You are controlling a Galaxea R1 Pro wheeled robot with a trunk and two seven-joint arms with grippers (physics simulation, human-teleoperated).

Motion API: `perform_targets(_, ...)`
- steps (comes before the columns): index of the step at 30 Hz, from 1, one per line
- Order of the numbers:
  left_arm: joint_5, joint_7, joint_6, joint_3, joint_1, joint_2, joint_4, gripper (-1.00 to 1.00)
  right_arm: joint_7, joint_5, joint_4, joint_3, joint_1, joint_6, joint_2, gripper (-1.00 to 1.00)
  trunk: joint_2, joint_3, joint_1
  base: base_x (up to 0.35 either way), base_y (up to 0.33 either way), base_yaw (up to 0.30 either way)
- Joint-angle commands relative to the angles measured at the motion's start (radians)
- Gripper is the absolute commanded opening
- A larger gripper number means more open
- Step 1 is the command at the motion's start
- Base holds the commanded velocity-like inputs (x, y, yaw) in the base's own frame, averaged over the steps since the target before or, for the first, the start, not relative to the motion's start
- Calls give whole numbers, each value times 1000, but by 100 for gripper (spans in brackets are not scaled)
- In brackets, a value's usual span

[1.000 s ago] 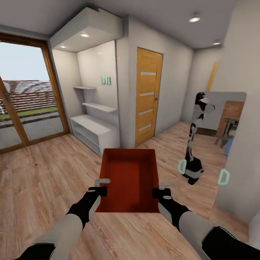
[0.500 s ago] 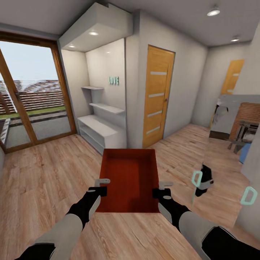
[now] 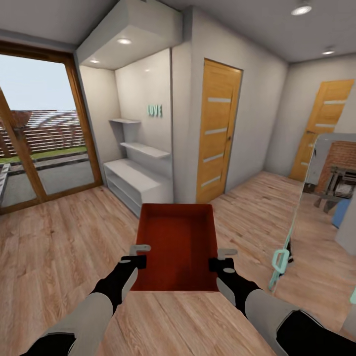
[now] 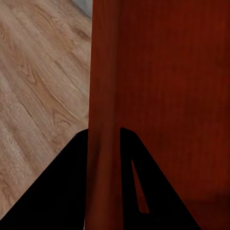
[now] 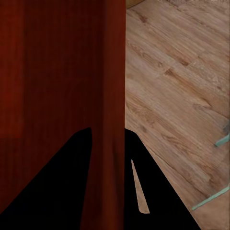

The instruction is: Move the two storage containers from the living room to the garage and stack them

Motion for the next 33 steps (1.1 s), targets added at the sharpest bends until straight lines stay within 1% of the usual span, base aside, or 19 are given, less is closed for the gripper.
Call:
perform_targets(1,16,4,4,-12,0,38,21,-100,1,4,-3,-8,-2,-34,-2,-100,-2,-2,1,322,0,0)
perform_targets(33,16,4,4,-12,0,39,21,-100,1,3,-3,-9,-2,-34,-2,-100,-2,-2,1,322,0,0)
